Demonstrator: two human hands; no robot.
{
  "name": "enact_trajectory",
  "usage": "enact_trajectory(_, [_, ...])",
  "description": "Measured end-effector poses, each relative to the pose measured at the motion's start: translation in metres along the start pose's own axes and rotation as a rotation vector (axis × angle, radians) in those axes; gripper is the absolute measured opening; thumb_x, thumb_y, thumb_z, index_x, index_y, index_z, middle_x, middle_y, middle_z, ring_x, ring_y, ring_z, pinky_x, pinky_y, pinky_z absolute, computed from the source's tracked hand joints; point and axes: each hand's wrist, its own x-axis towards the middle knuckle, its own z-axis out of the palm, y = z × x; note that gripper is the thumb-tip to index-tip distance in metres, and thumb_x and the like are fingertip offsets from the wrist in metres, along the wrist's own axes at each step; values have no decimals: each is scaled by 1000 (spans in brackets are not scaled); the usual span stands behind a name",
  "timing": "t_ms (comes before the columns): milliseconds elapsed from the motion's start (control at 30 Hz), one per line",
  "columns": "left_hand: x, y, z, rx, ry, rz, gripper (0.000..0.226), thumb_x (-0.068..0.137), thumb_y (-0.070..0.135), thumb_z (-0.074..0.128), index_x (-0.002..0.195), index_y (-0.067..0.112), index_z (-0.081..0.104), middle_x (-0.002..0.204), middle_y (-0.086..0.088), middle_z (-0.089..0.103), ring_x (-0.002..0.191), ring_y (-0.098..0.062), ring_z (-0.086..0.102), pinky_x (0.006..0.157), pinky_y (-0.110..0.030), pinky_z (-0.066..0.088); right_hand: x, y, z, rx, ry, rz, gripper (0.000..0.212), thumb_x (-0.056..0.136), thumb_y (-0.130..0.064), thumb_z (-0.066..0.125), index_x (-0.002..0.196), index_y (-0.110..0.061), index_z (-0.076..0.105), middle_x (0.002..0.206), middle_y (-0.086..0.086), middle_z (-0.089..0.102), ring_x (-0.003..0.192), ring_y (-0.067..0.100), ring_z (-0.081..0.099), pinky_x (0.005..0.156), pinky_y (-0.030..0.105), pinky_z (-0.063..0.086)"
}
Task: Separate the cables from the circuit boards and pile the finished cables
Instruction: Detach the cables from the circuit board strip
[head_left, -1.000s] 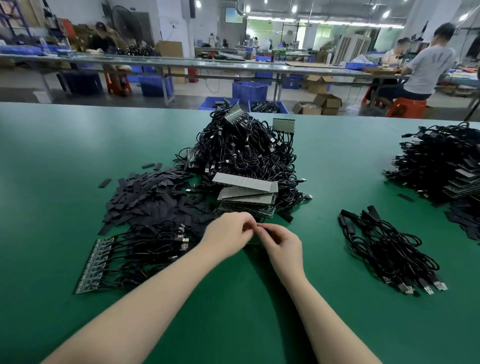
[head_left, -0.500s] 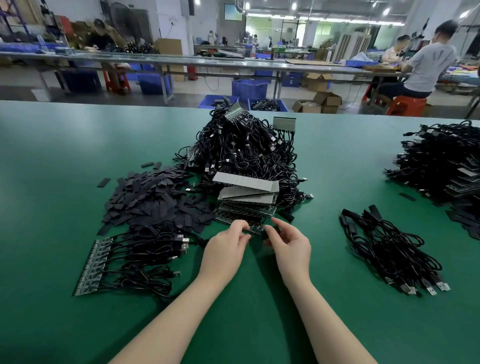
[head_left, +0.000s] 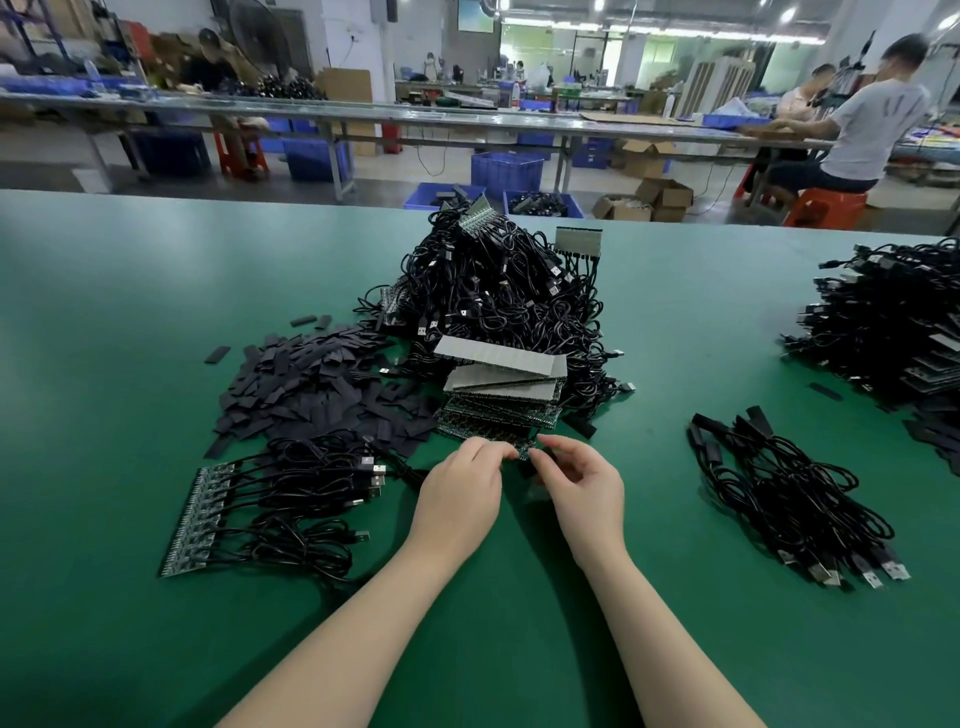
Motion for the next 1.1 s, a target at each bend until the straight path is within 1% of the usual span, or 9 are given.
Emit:
enact_trajectory(167, [-1,1,0,13,-3,33,33,90,24,56,122,21,61,113,5,60,87,-15,62,70,-31,50,0,-1,0,10,-36,-17,30,87,-10,75,94,-39,73,85,-9,77,81,12,74,76,24,57])
enact_trajectory(233, [-1,-1,0,32,-24,57,34,88,31,60,121,24,62,110,7,59,84,-12,61,70,-29,49,0,-1,1,-6,-43,-17,28,86,-12,77,93,-38,73,84,-7,77,81,13,74,77,28,57])
enact_trajectory(367, [0,-3,0,30,0,63,28,88,30,64,115,24,66,102,7,62,83,-15,61,70,-29,46,-1,-2,1,-10,-68,3,24,84,-18,79,88,-41,74,79,-1,76,76,21,74,80,43,60])
enact_trajectory(467, [0,-2,0,46,-1,71,29,89,30,64,117,24,66,103,6,62,87,-17,62,72,-31,45,-1,-3,1,8,-73,9,28,83,-23,79,91,-49,71,76,-1,75,73,21,73,79,40,60])
enact_trajectory(600, [0,0,-1,31,27,81,26,93,24,61,118,22,66,103,4,64,88,-20,63,71,-34,48,-2,-4,1,64,-120,23,23,83,-23,80,99,-38,73,77,2,75,74,17,72,76,32,59])
enact_trajectory(800, [-1,1,-3,-35,14,83,30,98,24,55,126,17,63,113,0,63,98,-20,63,77,-37,51,-2,-8,-4,92,-179,33,28,85,-16,79,103,-36,73,87,5,77,76,8,69,75,19,55])
enact_trajectory(867, [-1,2,-4,-56,4,84,30,98,21,53,126,17,62,114,0,62,98,-20,62,77,-39,51,-2,-9,-5,81,-210,33,26,85,-15,78,101,-35,74,90,-2,78,82,4,71,75,15,53])
enact_trajectory(1000, [-1,2,-5,-48,34,113,24,96,18,58,117,11,66,106,-2,64,88,-21,63,69,-35,51,-4,-8,-5,79,-152,14,16,84,-13,79,88,-29,78,88,-8,78,83,4,72,74,15,52])
enact_trajectory(1100, [-2,2,-5,-16,43,144,19,94,13,60,111,8,68,98,-4,64,77,-25,63,61,-36,51,-3,-6,-6,95,-104,28,14,86,-10,76,88,-24,78,87,-5,78,85,9,74,75,16,54])
